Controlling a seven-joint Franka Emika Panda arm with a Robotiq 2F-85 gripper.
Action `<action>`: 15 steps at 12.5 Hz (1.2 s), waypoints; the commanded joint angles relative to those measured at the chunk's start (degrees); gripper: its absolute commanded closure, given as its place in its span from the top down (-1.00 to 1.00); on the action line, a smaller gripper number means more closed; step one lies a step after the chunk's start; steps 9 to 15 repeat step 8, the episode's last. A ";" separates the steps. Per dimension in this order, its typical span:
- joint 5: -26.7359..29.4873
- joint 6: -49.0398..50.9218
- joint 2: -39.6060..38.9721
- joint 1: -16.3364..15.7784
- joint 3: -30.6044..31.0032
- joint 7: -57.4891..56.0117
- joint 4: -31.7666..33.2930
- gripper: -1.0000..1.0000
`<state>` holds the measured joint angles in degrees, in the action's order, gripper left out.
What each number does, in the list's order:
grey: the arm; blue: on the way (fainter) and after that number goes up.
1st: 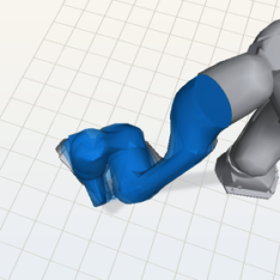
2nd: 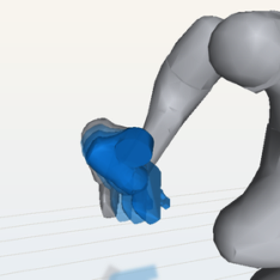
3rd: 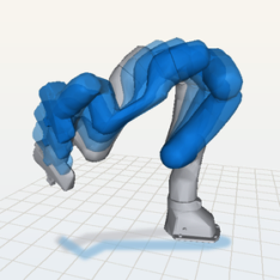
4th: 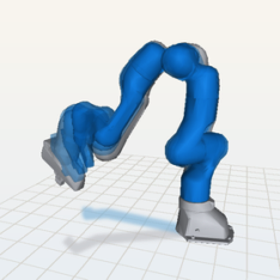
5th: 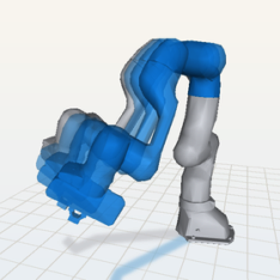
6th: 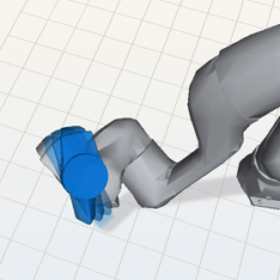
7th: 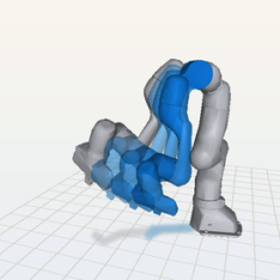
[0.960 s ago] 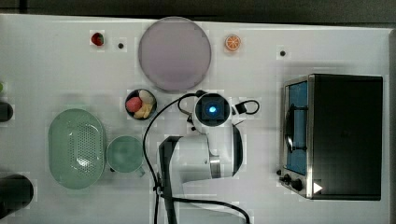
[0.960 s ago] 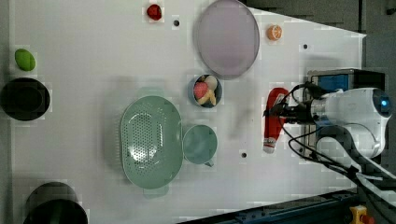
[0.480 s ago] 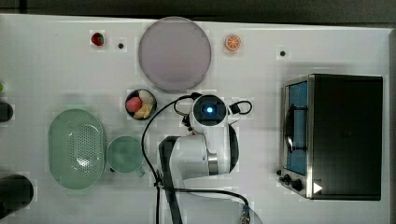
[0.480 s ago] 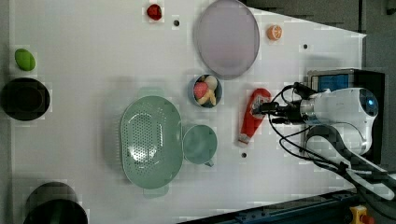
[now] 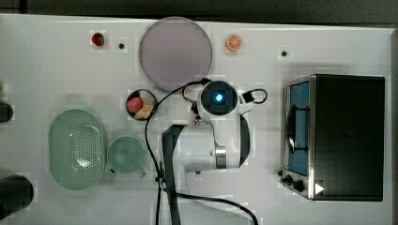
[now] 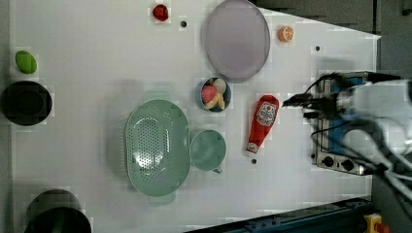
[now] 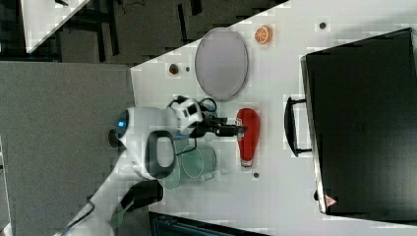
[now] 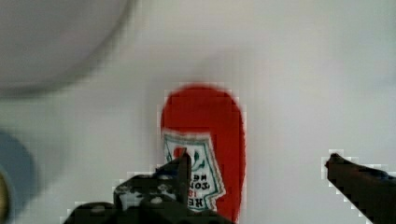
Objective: Pick ketchup from strainer and place it on the table
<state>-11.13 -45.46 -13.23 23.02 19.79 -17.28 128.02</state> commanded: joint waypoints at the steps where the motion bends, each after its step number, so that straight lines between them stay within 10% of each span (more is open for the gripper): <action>1: 7.24 6.79 7.04 0.03 1.23 3.58 -8.05 1.00; 8: 11.74 31.92 9.37 -0.16 1.52 11.38 -30.75 1.00; 15: 11.74 31.92 9.37 -0.16 1.52 11.38 -30.75 1.00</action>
